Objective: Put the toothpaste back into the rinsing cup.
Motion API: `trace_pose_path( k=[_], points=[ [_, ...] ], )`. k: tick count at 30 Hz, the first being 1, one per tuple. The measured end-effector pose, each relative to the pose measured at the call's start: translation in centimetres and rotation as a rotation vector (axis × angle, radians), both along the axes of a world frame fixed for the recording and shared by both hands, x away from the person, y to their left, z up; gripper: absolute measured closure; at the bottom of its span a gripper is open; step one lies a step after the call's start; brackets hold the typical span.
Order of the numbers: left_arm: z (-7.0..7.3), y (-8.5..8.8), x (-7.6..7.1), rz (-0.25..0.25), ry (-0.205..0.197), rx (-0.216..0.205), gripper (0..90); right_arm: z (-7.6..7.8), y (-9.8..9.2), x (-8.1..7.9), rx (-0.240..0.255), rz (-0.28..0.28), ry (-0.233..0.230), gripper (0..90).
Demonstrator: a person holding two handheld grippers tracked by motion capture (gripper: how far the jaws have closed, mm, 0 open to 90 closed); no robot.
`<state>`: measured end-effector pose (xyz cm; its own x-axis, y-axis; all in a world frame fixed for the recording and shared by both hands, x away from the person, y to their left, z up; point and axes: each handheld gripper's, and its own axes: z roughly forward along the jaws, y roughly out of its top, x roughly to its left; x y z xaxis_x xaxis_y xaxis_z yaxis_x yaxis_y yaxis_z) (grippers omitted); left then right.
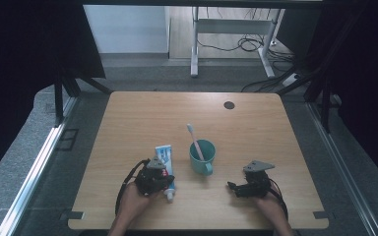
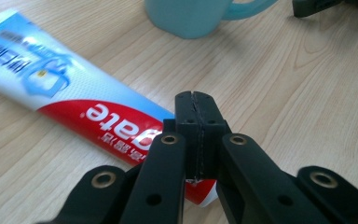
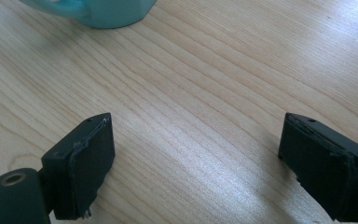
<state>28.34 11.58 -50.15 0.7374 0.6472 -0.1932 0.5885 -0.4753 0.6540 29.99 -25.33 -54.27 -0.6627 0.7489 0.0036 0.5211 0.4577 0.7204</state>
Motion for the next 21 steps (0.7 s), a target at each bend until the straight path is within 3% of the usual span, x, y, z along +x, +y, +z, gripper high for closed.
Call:
trace_pose_path(
  k=[10, 17, 21],
  points=[
    [0.2, 1.0, -0.2, 0.010, 0.000, 0.010, 89.7, 0.0, 0.0, 0.0, 0.000, 0.000, 0.000, 10.6],
    [-0.3, 0.0, -0.2, -0.006, 0.008, 0.003, 89.7, 0.0, 0.0, 0.0, 0.001, 0.000, 0.000, 10.6],
    [-0.6, -0.4, -0.3, -0.019, 0.009, 0.025, 89.5, 0.0, 0.0, 0.0, 0.001, 0.000, 0.000, 10.6]
  ],
)
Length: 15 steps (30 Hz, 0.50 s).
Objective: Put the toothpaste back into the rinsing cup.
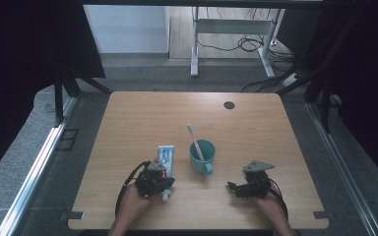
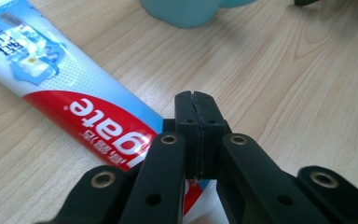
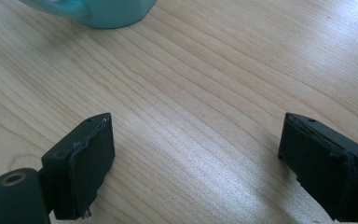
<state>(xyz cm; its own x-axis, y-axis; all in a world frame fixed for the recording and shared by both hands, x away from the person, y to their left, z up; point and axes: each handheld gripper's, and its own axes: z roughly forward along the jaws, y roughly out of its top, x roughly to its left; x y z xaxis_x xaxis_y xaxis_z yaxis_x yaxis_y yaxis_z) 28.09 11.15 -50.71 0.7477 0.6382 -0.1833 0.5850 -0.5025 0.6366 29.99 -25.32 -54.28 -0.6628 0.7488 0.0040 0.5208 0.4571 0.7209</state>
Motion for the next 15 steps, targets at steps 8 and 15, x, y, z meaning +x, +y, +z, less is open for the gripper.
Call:
trace_pose_path(
  k=[8, 15],
  points=[
    [-0.7, 1.2, 0.0, 0.042, 0.005, 0.053, 89.0, 0.0, 0.0, 0.0, 0.000, 0.000, 0.000, 10.6],
    [-0.5, 2.1, 0.1, 0.048, 0.000, 0.064, 86.2, 0.0, 0.0, 0.0, 0.000, 0.000, 0.000, 10.6]
  ],
)
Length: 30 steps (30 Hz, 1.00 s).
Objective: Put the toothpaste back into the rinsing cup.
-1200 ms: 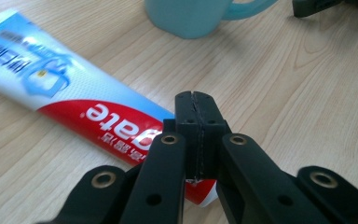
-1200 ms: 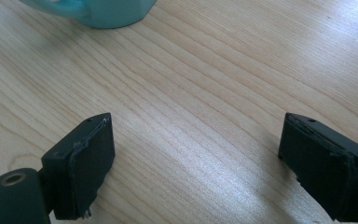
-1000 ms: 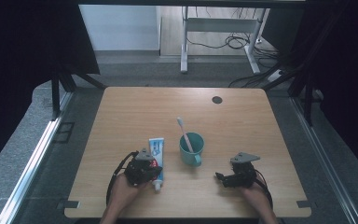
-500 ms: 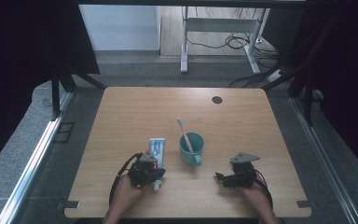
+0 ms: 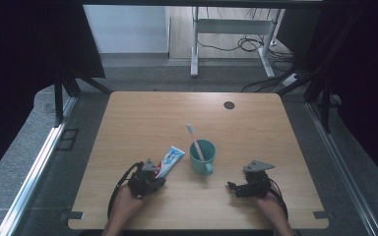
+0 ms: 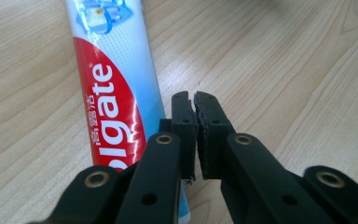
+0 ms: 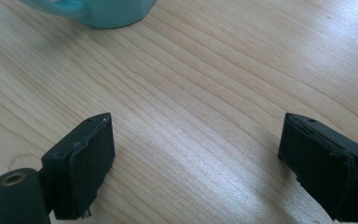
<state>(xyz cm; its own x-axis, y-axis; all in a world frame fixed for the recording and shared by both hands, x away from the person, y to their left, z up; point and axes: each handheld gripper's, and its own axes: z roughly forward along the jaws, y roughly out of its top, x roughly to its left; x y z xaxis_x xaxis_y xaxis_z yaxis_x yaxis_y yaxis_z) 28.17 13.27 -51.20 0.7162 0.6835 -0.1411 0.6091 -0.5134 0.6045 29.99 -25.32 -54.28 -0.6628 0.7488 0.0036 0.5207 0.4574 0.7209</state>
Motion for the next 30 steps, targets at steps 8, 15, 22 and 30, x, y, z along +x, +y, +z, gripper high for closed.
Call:
trace_pose_path(
  k=[8, 15, 22, 30],
  points=[
    [1.3, 0.0, 0.4, 0.010, -0.037, 0.013, 73.4, 0.0, 0.0, 0.0, 0.000, 0.000, 0.000, 10.6],
    [1.8, 0.2, 1.1, 0.039, -0.032, 0.043, 56.7, 0.0, 0.0, 0.0, 0.000, 0.000, 0.000, 10.6],
    [1.0, 0.2, 2.2, 0.091, 0.029, 0.157, 41.2, 0.0, 0.0, 0.0, 0.000, 0.000, 0.000, 10.6],
    [0.4, -0.6, 3.4, 0.113, 0.106, 0.209, 33.5, 0.0, 0.0, 0.0, 0.000, 0.000, 0.001, 10.6]
  ],
)
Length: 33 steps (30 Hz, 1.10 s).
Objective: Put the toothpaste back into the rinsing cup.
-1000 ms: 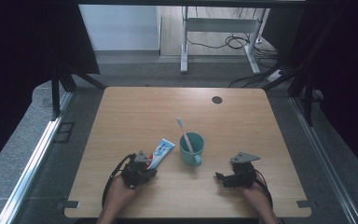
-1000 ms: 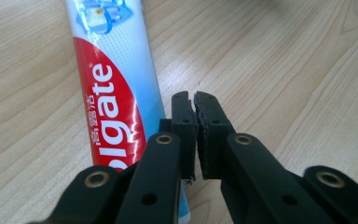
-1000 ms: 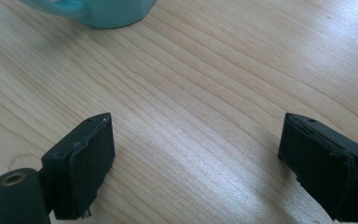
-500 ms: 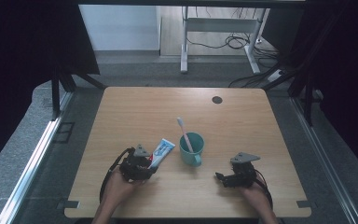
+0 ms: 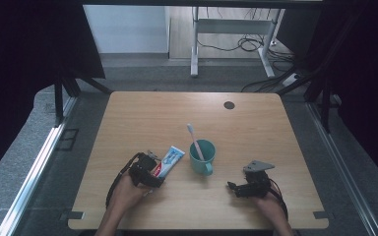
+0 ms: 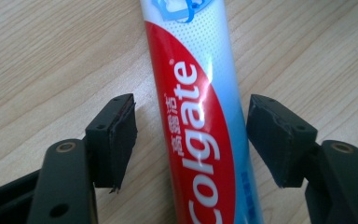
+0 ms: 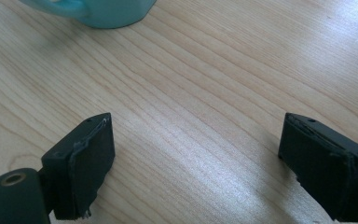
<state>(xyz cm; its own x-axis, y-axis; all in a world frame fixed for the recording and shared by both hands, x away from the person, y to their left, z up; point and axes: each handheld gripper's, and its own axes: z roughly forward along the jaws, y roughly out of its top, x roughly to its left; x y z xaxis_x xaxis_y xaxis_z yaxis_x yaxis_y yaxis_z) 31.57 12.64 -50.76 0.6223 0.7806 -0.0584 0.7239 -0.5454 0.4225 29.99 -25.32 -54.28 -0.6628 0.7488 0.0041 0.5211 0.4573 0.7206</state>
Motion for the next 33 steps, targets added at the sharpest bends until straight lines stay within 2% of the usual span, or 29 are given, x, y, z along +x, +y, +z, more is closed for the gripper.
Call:
trace_pose_path(
  k=[10, 14, 22, 30, 33],
  points=[
    [0.3, -2.0, 1.7, -0.012, 0.086, 0.066, 32.7, 0.0, 0.0, 0.0, 0.001, 0.000, 0.000, 10.6],
    [0.4, -2.8, 2.6, -0.021, 0.127, 0.123, 33.9, 0.0, 0.0, 0.0, -0.001, 0.001, 0.000, 10.6],
    [0.8, -4.0, 4.3, -0.018, 0.195, 0.188, 38.2, 0.0, 0.0, 0.0, -0.001, 0.001, 0.000, 10.6],
    [0.5, -4.6, 5.7, 0.012, 0.256, 0.224, 42.1, 0.0, 0.0, 0.0, -0.002, 0.001, 0.000, 10.6],
    [0.6, -4.7, 6.0, 0.026, 0.271, 0.224, 44.7, 0.0, 0.0, 0.0, -0.001, 0.000, 0.000, 10.6]
  ],
)
